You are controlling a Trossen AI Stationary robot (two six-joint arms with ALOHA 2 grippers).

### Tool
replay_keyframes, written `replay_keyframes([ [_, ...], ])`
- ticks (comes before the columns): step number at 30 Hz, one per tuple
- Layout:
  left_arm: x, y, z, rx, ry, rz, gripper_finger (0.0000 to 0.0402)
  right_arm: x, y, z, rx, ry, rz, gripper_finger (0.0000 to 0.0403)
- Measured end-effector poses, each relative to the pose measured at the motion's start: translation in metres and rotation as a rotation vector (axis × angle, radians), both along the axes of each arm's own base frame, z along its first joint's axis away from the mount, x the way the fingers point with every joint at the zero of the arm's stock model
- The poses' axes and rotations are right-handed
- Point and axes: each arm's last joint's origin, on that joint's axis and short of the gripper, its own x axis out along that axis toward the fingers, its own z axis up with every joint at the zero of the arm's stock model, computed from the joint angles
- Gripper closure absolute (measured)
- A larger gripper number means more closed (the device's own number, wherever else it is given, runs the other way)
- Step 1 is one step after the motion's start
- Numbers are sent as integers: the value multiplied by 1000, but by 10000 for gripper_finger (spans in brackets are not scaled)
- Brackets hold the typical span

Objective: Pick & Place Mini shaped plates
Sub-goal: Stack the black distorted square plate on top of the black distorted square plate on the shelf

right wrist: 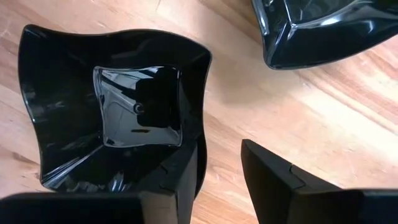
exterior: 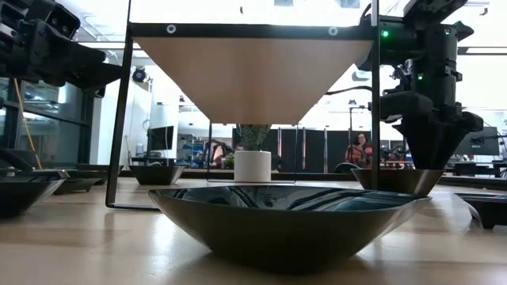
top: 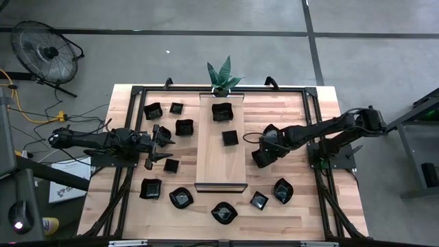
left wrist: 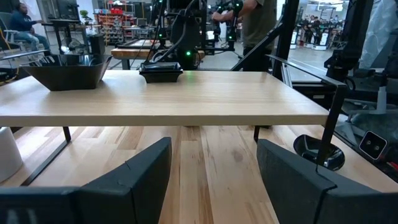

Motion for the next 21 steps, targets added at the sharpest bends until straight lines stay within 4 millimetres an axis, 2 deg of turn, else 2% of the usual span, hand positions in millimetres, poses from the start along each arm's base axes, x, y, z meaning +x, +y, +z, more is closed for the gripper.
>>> replay_keyframes([
  [17, 0, 0, 0, 0, 0, 0, 168, -2, 0, 3, 5, -9, 30, 394],
  [21, 0, 0, 0, 0, 0, 0, 168, -5, 0, 10, 6, -33, 29, 397],
])
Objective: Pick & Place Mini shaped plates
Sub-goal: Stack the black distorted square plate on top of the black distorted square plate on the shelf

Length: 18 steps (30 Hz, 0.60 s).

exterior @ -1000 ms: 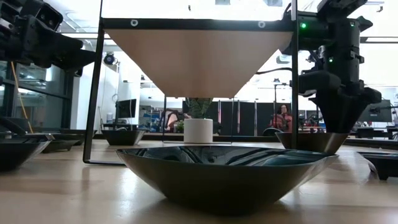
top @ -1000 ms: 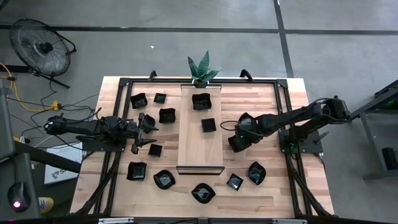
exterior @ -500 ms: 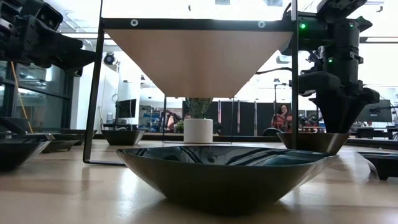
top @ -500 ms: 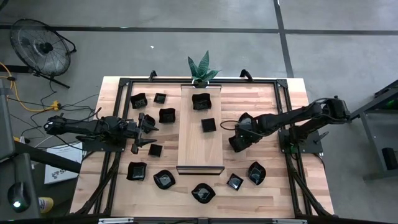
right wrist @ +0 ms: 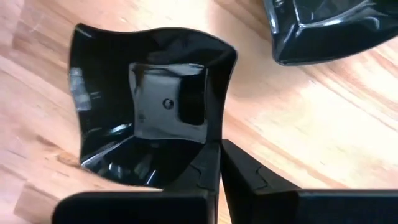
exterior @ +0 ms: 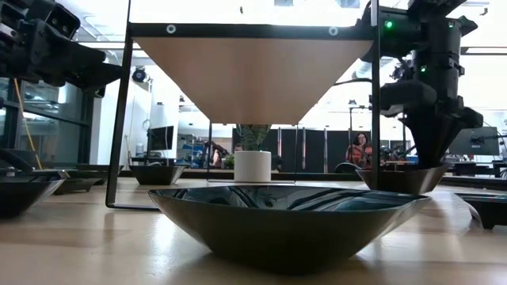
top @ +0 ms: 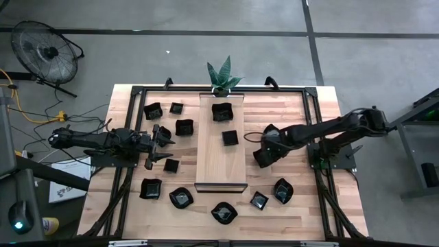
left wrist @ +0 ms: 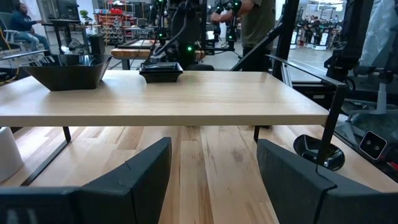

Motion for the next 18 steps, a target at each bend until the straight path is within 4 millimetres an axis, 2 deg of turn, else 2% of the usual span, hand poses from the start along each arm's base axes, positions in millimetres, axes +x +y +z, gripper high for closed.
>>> replay_keyframes([
  [9, 0, 0, 0, 0, 0, 0, 168, -11, 3, 22, -16, -64, 15, 401],
  [18, 0, 0, 0, 0, 0, 0, 168, -11, 1, 69, -98, -87, 18, 402],
])
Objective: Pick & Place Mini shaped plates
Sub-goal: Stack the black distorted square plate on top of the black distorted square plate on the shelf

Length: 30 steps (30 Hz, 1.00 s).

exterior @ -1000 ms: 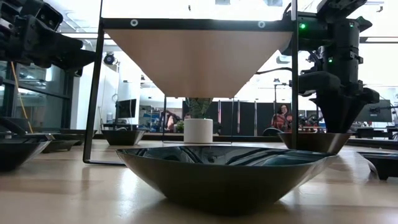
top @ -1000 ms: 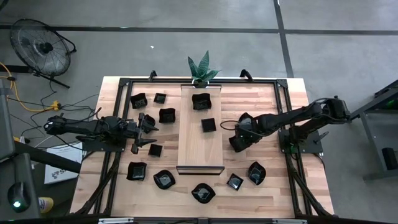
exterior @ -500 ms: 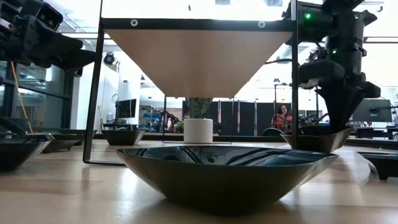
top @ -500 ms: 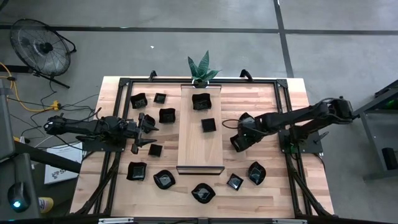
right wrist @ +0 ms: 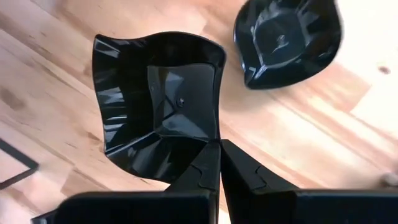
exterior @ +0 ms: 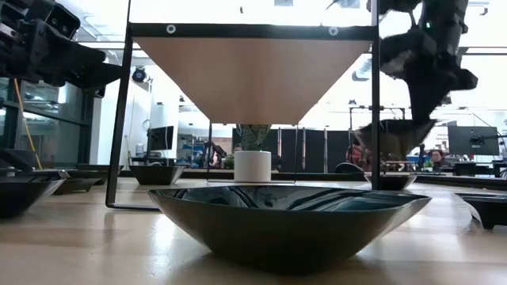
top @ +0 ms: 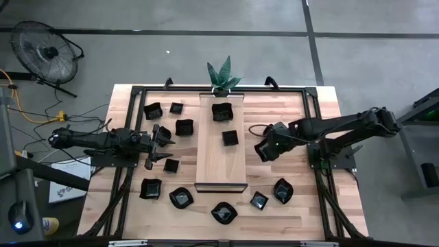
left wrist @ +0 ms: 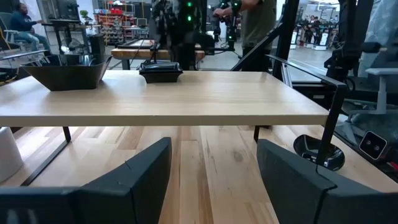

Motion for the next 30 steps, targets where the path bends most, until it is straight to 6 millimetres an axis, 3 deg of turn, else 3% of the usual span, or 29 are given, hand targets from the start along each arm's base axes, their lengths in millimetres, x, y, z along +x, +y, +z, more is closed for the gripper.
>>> replay_keyframes([
  [10, 0, 0, 0, 0, 0, 0, 168, 10, -5, 67, -115, -130, 36, 402],
  [18, 0, 0, 0, 0, 0, 0, 168, 36, -25, 110, -208, -221, 55, 403],
  [25, 0, 0, 0, 0, 0, 0, 168, 64, -47, 135, -257, -267, 38, 403],
  [30, 0, 0, 0, 0, 0, 0, 168, 86, -66, 140, -270, -303, 17, 403],
])
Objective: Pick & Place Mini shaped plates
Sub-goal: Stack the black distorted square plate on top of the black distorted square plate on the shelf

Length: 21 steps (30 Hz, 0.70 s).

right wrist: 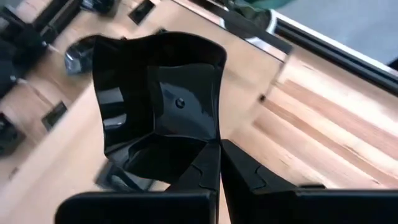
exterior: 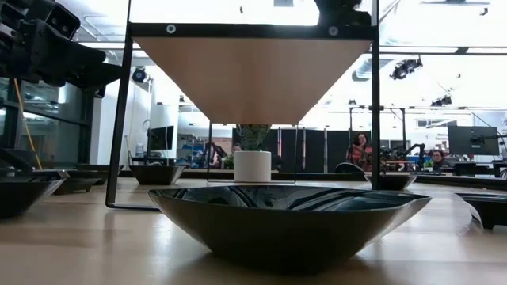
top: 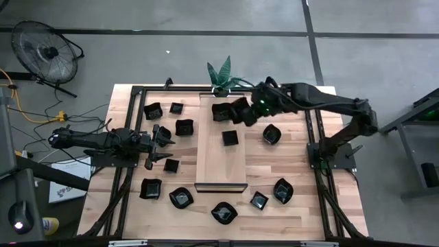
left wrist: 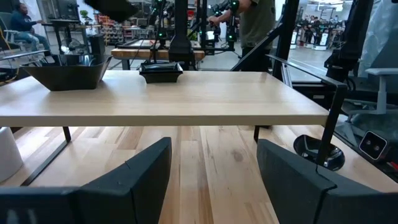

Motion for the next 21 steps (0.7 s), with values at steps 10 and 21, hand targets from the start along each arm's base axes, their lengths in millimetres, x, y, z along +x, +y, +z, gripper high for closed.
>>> replay_keyframes([
  [10, 0, 0, 0, 0, 0, 0, 168, 39, -38, -14, 149, -155, 19, 403],
  [21, 0, 0, 0, 0, 0, 0, 168, 54, -57, -31, 287, -195, -19, 403],
])
